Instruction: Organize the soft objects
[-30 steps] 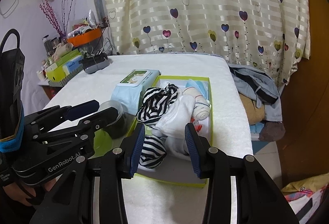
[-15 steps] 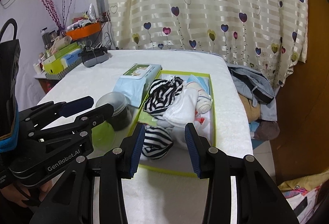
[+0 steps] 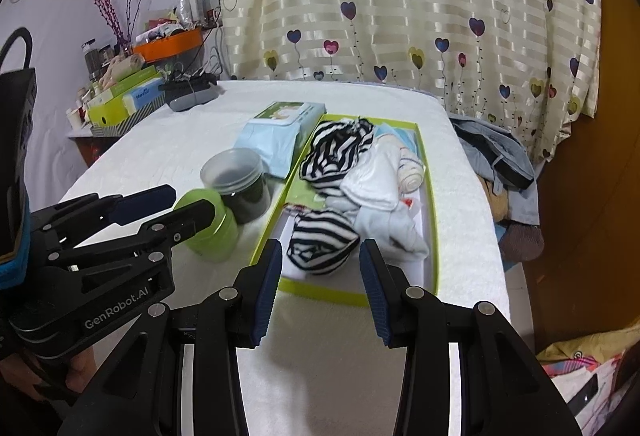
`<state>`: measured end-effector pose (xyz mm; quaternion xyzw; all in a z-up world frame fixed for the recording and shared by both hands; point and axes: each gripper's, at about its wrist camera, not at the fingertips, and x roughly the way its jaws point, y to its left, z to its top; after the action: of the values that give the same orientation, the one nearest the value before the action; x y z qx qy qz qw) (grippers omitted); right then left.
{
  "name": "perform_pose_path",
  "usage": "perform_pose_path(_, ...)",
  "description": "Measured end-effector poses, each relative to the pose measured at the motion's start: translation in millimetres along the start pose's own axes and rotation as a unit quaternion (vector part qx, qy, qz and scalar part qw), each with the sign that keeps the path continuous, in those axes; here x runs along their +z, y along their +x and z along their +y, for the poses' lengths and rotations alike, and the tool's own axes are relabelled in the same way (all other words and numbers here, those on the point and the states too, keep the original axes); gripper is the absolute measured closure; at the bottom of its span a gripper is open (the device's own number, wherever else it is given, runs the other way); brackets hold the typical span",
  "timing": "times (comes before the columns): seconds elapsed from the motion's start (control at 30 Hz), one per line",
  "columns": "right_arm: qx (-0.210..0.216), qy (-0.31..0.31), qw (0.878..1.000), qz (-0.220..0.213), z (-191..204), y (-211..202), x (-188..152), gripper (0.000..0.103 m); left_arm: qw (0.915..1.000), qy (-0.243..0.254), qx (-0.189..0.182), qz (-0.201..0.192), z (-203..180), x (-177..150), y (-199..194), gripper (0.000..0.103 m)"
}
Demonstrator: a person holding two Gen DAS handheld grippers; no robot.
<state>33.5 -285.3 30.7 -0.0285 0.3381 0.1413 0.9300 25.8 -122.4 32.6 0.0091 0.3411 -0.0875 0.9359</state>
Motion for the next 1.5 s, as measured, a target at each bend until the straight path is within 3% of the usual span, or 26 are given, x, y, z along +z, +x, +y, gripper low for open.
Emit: perform_pose_path(1.5,0.008,-0.012,0.999,0.032,18,20,-23,0.061,0.9995,-0.011,0.017,0.027,10,-23,9,0.062)
